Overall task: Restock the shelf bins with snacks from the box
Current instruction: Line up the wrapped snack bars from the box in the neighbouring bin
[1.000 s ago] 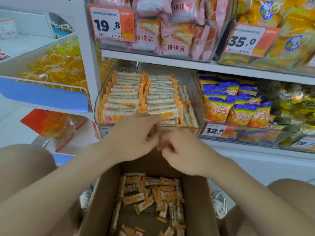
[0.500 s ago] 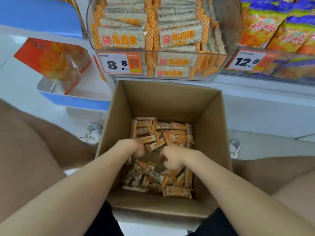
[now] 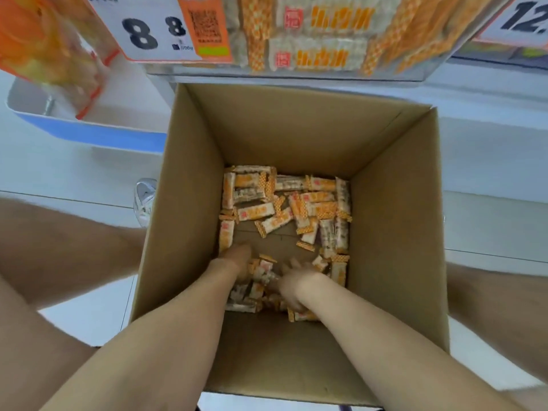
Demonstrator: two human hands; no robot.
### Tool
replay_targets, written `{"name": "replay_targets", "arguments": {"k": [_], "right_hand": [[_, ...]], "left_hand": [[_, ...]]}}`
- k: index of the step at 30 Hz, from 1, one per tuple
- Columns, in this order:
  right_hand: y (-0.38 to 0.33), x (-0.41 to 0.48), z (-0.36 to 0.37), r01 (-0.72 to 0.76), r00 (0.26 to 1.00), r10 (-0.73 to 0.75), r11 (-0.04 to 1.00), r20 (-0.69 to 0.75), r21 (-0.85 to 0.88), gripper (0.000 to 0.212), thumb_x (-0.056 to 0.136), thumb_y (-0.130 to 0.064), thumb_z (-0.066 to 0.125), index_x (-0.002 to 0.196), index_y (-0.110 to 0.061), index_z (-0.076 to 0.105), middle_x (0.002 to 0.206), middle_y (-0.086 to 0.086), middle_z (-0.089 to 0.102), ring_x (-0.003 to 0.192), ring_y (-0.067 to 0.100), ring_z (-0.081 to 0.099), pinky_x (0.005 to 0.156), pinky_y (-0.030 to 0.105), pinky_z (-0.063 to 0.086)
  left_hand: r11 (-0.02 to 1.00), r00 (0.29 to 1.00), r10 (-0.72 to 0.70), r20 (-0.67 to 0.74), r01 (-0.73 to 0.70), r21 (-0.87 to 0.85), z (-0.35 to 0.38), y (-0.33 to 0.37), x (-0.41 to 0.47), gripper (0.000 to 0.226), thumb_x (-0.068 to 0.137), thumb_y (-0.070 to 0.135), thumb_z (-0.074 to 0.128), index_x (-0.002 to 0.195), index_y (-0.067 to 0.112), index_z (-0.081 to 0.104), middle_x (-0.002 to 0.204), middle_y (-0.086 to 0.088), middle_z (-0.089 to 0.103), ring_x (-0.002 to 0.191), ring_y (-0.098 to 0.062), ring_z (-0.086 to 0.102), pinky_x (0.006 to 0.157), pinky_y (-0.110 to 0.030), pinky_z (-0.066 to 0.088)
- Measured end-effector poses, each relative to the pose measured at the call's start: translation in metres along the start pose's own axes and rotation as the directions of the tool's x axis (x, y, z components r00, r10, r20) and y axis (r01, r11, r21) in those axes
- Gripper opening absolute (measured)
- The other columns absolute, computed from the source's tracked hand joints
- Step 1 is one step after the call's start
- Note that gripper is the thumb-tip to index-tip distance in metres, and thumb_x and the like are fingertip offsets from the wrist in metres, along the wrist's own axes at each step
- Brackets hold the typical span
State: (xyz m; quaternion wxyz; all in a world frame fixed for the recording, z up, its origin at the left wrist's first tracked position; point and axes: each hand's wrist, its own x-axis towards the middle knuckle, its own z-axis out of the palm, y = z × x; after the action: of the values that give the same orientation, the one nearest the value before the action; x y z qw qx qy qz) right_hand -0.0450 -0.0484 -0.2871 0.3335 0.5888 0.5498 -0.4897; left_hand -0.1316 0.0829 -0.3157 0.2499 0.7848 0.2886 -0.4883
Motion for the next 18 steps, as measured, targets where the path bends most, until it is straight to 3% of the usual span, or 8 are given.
{"name": "replay_targets", "arguments": {"k": [3,5,7,9,12,14,16,18], "right_hand": [[0.008,0.0,-0.002,-0.005,0.979,0.001,1.0,-0.205,-0.02,0.055,0.104,-0.031,0.057,0.157,-0.027,0.041,0.156,0.016,0.045,0.146,0.039,0.031,0.117,0.052,0.031],[0.02,-0.005,-0.004,-0.061,0.95,0.057,0.998,-0.308,-0.002,0.058,0.103,-0.023,0.058,0.157,-0.028,0.039,0.147,0.014,0.056,0.138,0.038,0.044,0.11,0.048,0.038],[0.037,-0.012,-0.005,-0.127,0.92,0.159,0.986,-0.359,0.11,0.062,0.099,-0.012,0.059,0.155,-0.024,0.035,0.135,0.012,0.065,0.124,0.036,0.058,0.098,0.043,0.045],[0.055,-0.02,-0.005,-0.157,0.884,0.296,0.916,-0.361,0.369,0.073,0.094,-0.009,0.066,0.154,-0.021,0.027,0.121,0.012,0.068,0.105,0.035,0.066,0.078,0.037,0.049],[0.076,-0.038,-0.015,0.035,0.867,0.396,0.554,-0.301,0.832,0.066,0.098,-0.014,0.062,0.154,-0.014,0.027,0.121,0.012,0.061,0.101,0.033,0.066,0.057,0.028,0.043],[0.08,-0.05,-0.024,0.17,0.877,0.397,0.273,-0.272,0.947,0.045,0.103,-0.015,0.057,0.145,-0.012,0.042,0.123,0.007,0.057,0.096,0.025,0.068,0.051,0.022,0.046],[0.077,-0.059,-0.03,0.254,0.856,0.431,0.13,-0.286,0.958,0.029,0.102,-0.012,0.058,0.13,-0.017,0.056,0.123,0.004,0.06,0.093,0.017,0.065,0.058,0.022,0.049],[0.074,-0.061,-0.032,0.315,0.834,0.453,0.077,-0.315,0.946,0.027,0.099,-0.011,0.058,0.124,-0.023,0.062,0.117,0.004,0.064,0.094,0.016,0.064,0.064,0.025,0.048]], "left_hand": [[0.99,0.999,-0.015,-0.039,0.01,-0.139,0.001,-0.001,0.004,0.063,0.101,0.003,0.055,0.159,0.012,0.031,0.145,-0.015,0.053,0.129,-0.031,0.056,0.1,-0.037,0.051],[0.954,0.995,-0.018,-0.093,-0.011,-0.3,-0.004,0.004,0.003,0.065,0.104,0.01,0.054,0.16,0.012,0.023,0.142,-0.015,0.053,0.127,-0.03,0.055,0.096,-0.033,0.048],[0.886,0.978,-0.026,-0.205,-0.072,-0.457,-0.007,0.007,0.004,0.05,0.104,0.019,0.059,0.149,0.014,0.039,0.136,-0.009,0.056,0.123,-0.027,0.055,0.096,-0.032,0.047],[0.768,0.956,-0.065,-0.285,-0.134,-0.626,-0.014,0.011,0.003,0.033,0.104,0.021,0.061,0.135,0.016,0.053,0.131,-0.003,0.058,0.12,-0.024,0.056,0.096,-0.029,0.046],[0.522,0.941,-0.138,-0.308,-0.195,-0.83,-0.027,0.014,-0.002,0.027,0.107,0.023,0.058,0.133,0.019,0.061,0.128,0.0,0.059,0.11,-0.016,0.056,0.087,-0.026,0.047],[0.377,0.937,-0.165,-0.306,-0.227,-0.898,-0.033,0.013,-0.008,0.028,0.108,0.022,0.056,0.135,0.022,0.063,0.132,0.001,0.062,0.106,-0.014,0.06,0.084,-0.027,0.052],[0.255,0.948,-0.169,-0.27,-0.223,-0.941,-0.038,0.014,-0.012,0.026,0.107,0.02,0.057,0.131,0.027,0.064,0.133,-0.002,0.066,0.113,-0.02,0.063,0.101,-0.039,0.054],[0.146,0.958,-0.135,-0.252,-0.232,-0.962,-0.044,0.017,-0.022,0.021,0.108,0.016,0.056,0.125,0.027,0.063,0.123,-0.005,0.07,0.11,-0.023,0.066,0.103,-0.045,0.054]]}}
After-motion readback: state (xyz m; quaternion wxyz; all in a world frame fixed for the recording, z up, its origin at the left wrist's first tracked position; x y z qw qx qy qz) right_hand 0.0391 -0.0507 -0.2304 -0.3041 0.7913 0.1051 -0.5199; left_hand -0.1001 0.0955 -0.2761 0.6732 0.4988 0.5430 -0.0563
